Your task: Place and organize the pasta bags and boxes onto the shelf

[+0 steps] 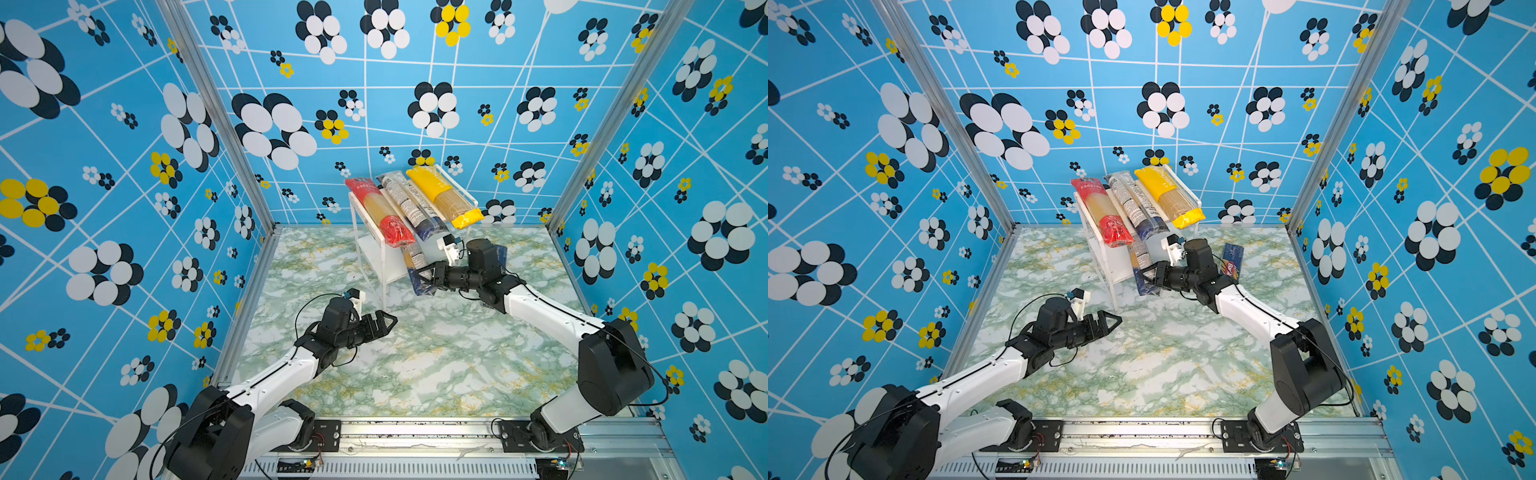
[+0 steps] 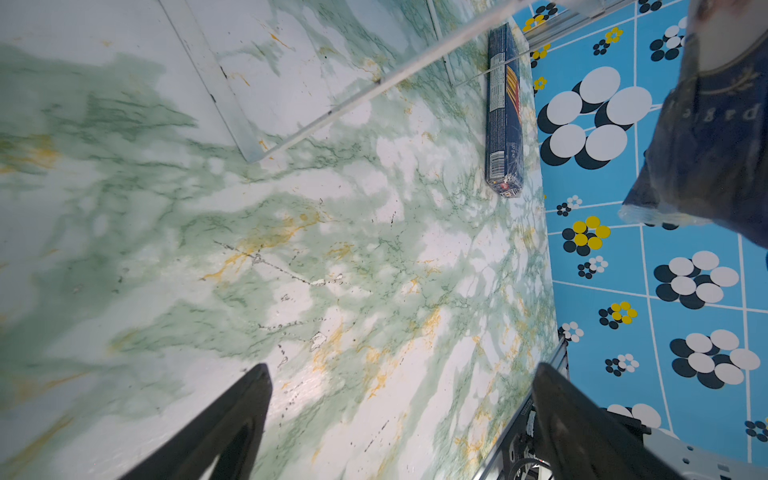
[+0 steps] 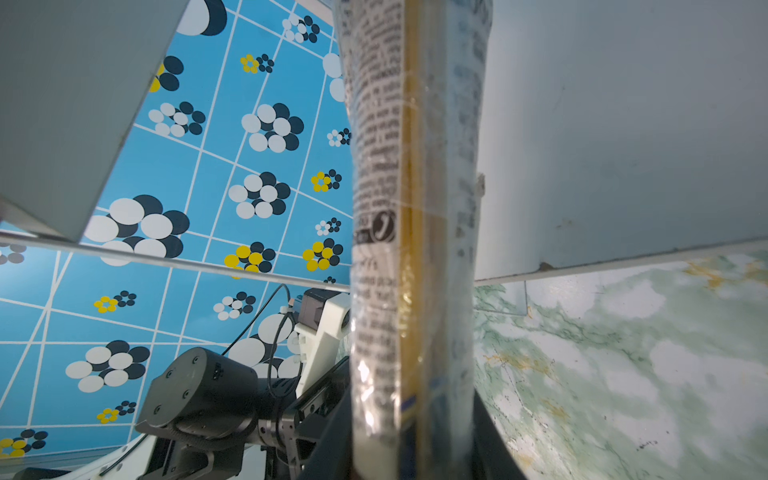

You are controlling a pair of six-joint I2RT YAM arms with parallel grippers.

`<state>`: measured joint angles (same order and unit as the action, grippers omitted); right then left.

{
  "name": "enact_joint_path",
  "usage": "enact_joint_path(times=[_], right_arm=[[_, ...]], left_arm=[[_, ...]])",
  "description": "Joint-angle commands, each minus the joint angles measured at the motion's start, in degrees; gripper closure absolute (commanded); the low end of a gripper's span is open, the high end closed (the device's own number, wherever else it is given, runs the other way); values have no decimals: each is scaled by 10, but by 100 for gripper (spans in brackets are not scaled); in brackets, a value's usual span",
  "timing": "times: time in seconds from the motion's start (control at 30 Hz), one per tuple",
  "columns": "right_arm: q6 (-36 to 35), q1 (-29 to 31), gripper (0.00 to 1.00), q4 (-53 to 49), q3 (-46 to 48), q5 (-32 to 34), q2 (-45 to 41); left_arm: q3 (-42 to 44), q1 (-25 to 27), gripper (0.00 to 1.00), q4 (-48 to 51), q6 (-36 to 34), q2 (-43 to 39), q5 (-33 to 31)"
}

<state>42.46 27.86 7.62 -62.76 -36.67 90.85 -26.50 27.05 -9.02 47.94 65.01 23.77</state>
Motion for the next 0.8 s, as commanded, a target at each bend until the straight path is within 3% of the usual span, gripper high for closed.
enact_joint_path(times=[0.0, 0.77], right_arm=[[-19, 7, 100, 97, -44, -9, -6], [-28, 14, 100, 83, -89, -7, 36]], left_arm=[[12, -5, 1, -2, -9, -7, 0], [12, -13, 1, -11, -9, 2, 10]])
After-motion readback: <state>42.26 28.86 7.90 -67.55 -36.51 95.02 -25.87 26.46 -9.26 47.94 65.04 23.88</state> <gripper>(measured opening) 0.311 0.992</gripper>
